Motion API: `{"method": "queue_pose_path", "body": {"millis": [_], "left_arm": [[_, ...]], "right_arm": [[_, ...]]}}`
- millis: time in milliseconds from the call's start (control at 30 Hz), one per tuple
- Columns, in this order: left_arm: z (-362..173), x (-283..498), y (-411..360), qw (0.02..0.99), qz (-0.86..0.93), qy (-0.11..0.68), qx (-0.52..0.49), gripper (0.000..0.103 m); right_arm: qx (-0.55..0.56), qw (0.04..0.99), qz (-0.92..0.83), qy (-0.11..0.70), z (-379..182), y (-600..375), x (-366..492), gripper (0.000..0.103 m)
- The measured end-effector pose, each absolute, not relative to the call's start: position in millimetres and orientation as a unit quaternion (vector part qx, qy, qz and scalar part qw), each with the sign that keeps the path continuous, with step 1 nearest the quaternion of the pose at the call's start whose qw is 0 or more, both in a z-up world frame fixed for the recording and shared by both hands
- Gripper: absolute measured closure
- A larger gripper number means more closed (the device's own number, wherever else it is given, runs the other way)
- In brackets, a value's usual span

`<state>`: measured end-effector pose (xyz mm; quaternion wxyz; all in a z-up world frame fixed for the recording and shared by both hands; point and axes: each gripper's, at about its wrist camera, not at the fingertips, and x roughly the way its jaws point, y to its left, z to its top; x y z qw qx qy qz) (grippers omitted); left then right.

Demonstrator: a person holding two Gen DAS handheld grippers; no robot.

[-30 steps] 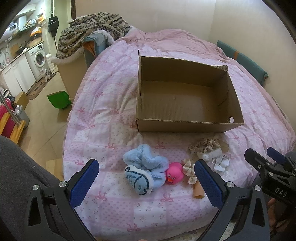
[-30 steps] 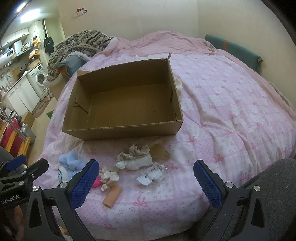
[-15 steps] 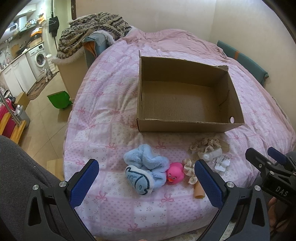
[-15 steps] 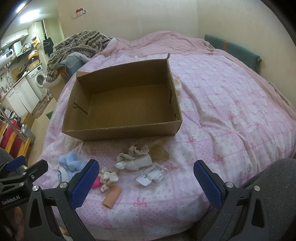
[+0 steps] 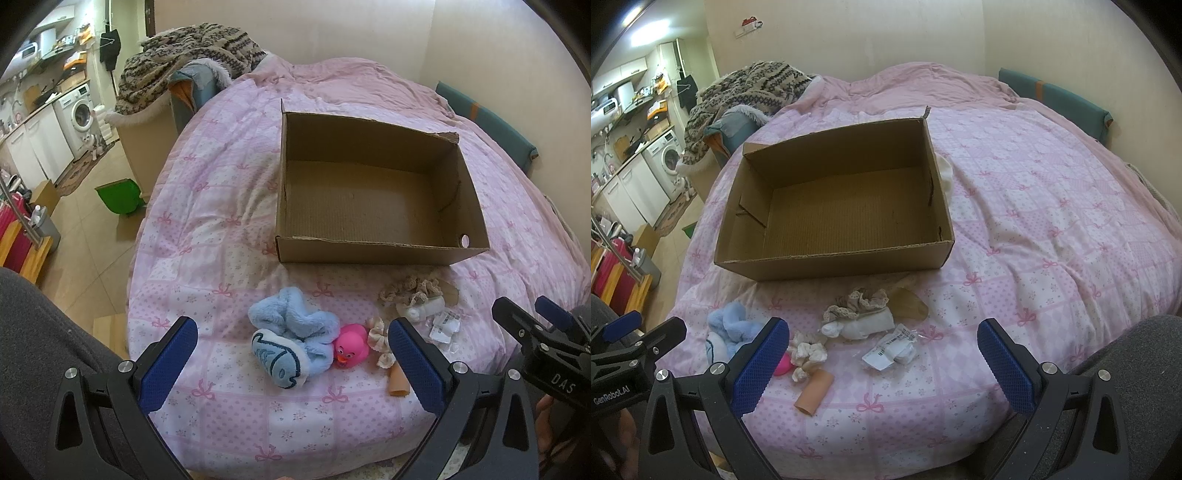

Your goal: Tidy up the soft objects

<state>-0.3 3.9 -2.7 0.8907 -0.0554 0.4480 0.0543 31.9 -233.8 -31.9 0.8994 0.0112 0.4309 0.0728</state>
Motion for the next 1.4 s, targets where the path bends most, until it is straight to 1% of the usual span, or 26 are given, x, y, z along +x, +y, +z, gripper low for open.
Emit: {"method": "queue_pose_path", "body": {"millis": [1400], "left_arm": [[-3.9,1.9,7.0,0.888,0.056,0.452,-0.059,0.0]], "right_arm": [[0.02,0.896,0.07,0.438,-28.8,-237.2,35.5,0.0]]}}
